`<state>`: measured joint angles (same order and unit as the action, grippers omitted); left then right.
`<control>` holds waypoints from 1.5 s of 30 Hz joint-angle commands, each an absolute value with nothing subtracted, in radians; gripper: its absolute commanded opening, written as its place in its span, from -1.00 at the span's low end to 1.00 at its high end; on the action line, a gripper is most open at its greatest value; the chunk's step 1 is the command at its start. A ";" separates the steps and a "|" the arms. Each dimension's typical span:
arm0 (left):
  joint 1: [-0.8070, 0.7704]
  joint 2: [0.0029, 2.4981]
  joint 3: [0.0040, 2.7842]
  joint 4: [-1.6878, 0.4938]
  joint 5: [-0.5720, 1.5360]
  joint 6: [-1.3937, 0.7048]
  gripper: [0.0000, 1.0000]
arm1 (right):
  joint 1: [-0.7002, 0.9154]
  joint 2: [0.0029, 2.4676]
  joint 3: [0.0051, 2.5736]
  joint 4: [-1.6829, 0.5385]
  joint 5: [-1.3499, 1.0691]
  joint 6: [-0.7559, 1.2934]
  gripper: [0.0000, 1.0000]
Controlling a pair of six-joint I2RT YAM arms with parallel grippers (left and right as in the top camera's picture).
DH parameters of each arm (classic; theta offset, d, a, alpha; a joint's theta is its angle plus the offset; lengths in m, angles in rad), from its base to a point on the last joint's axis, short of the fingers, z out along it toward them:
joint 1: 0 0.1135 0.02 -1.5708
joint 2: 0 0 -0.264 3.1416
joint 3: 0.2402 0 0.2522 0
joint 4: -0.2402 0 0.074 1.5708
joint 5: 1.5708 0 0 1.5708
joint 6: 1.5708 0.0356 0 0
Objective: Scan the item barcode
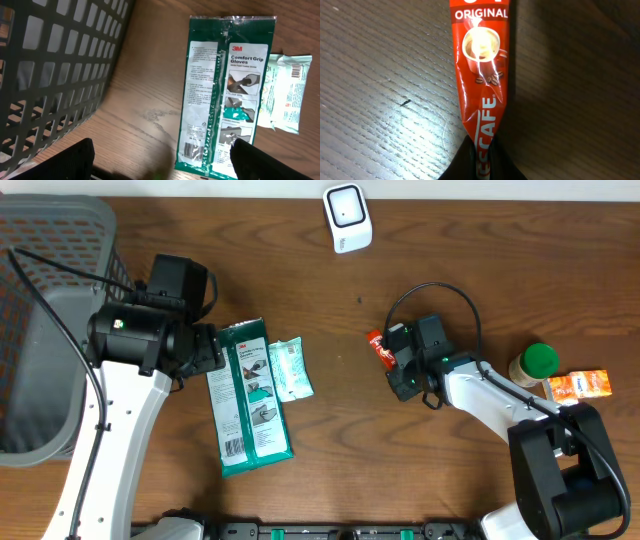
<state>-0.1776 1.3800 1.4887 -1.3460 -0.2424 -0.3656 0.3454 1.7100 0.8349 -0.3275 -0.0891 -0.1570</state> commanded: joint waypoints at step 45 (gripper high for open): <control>-0.175 1.379 1.492 -1.349 -0.255 -0.363 0.75 | 0.354 1.552 0.808 -0.419 -0.139 -0.102 -0.98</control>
